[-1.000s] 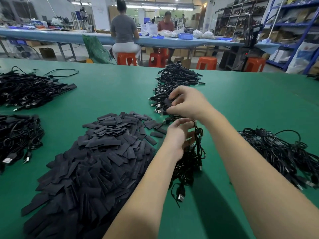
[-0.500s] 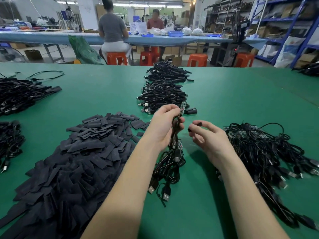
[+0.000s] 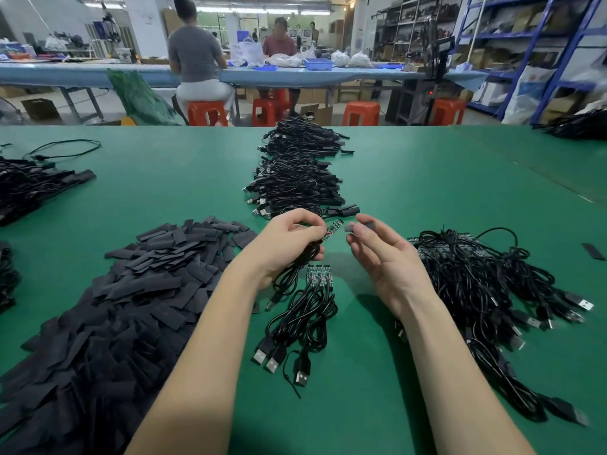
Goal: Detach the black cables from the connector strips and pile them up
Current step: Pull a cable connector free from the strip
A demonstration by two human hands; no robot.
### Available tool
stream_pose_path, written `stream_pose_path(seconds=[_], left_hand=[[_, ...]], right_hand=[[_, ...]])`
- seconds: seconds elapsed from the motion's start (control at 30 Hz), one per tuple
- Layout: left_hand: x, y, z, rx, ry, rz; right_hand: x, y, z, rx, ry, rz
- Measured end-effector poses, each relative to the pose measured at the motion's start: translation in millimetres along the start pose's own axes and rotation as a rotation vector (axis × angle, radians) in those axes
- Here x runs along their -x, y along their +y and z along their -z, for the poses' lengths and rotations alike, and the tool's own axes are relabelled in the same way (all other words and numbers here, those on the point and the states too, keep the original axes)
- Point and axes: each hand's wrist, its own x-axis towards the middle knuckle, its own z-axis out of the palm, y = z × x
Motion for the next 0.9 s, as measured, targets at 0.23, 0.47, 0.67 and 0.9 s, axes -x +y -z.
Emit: stream_pose_path(seconds=[0.23,0.47,0.67,0.9], left_hand=[[4.3,3.3,3.0,-0.047,-0.02,0.006],[10.5,11.2,0.9,-0.072,-0.061,-0.013],[13.4,12.6,0.8,-0.084,-0.087,-0.016],[13.7,10.4,2.8,-0.1,-0.119,-0.023]], right_hand=[[-3.0,-0.4,2.9,0.053,0.0,0.16],[-4.3,2.8,5.1,0.104,0.011,0.233],[-3.0,3.6,4.6,0.123,-0.003,0.241],[-1.0,0.1,8.0,0.189,-0.066,0.233]])
